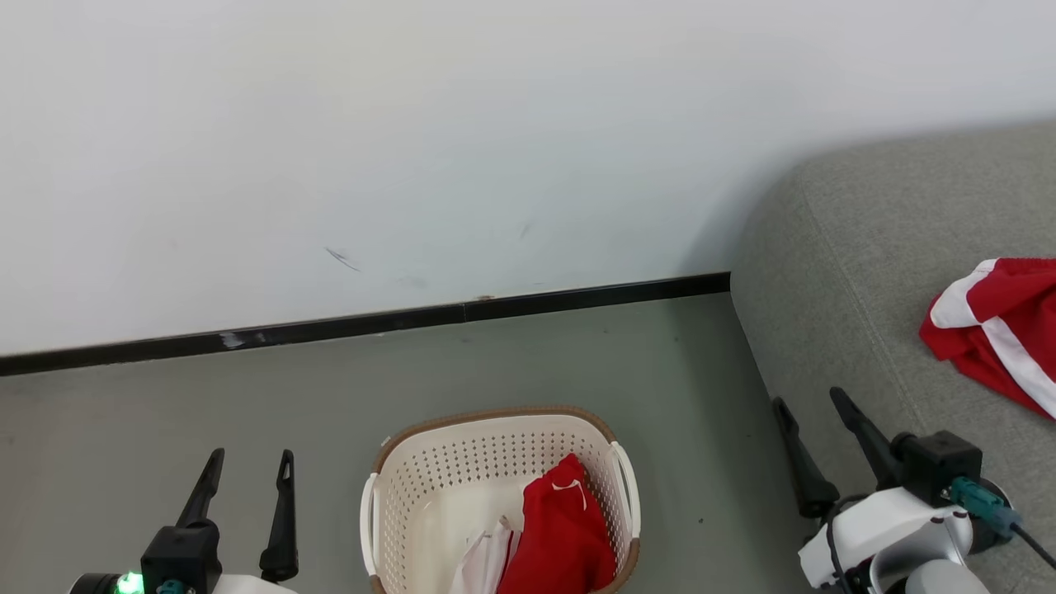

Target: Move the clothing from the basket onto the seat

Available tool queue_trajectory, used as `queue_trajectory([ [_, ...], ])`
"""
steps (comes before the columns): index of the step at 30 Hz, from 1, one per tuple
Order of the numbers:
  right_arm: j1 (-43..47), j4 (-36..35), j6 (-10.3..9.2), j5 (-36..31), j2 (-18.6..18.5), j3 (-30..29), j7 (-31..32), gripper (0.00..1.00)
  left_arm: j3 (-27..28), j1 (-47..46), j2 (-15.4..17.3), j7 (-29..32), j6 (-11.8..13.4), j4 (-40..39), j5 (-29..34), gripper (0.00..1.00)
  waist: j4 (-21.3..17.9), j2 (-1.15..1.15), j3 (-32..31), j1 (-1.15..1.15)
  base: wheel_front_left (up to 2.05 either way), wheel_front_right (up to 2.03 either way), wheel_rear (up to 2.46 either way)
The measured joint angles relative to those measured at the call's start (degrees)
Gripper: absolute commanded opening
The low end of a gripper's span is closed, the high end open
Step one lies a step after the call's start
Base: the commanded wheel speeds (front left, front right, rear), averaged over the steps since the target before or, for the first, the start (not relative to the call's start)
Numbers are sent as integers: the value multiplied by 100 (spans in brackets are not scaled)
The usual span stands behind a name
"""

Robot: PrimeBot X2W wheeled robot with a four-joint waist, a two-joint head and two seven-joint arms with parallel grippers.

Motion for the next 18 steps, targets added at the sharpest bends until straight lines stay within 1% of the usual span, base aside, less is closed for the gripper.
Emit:
queue_trajectory([
  [6, 330, -49, 0, -5, 37, -12, 0, 100, 10, 125, -5, 0, -23, 46, 1, 100, 31, 0, -175, 0, 0, 0, 0],
  [18, 698, -175, 0, -14, 98, -59, 0, 100, 64, 277, -8, 0, -32, 48, 4, 100, 79, 0, -375, 0, 0, 0, 0],
])
